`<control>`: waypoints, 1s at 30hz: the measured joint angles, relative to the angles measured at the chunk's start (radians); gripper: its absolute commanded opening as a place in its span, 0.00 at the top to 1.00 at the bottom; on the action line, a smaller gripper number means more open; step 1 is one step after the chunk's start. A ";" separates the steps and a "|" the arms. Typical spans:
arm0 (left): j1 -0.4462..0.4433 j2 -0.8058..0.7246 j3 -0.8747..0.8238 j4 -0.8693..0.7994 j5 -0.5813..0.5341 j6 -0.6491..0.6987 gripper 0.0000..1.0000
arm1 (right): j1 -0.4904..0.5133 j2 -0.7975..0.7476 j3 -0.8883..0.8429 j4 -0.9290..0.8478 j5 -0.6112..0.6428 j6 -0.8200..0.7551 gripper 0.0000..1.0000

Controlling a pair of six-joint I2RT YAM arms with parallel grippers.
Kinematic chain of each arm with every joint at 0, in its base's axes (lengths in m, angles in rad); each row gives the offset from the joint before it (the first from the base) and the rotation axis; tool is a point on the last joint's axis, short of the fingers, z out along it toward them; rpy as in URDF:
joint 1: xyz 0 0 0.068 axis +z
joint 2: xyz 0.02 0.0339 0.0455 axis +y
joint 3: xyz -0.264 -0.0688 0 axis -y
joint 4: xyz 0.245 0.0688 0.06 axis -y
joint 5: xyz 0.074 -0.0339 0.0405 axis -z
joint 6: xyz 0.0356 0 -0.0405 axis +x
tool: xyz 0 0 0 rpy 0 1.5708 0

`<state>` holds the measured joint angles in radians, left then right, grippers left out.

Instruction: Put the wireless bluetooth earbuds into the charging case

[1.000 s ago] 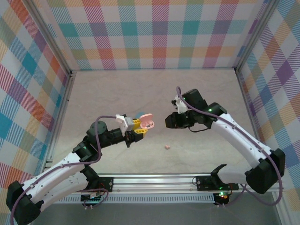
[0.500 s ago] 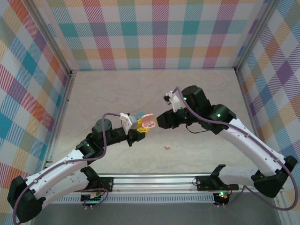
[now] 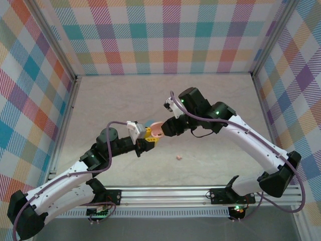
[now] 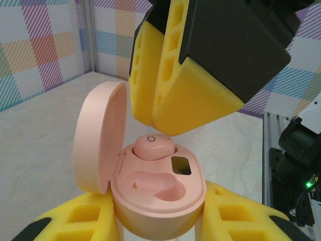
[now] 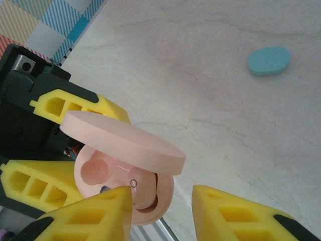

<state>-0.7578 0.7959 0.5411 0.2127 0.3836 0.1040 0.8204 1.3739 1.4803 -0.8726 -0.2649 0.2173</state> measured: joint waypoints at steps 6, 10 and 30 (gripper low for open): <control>0.000 0.000 0.000 0.000 0.000 -0.003 0.78 | 0.018 0.031 0.035 -0.019 0.003 -0.024 0.60; 0.000 0.000 0.000 0.000 0.000 -0.003 0.78 | 0.029 0.043 0.044 -0.024 0.006 -0.034 0.60; 0.000 0.000 0.000 -0.027 -0.001 -0.003 0.78 | 0.052 0.078 0.080 -0.074 0.060 -0.076 0.74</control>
<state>-0.7578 0.7956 0.5411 0.1856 0.3828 0.1009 0.8722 1.4521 1.5600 -0.9470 -0.2047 0.1410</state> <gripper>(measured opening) 0.330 0.274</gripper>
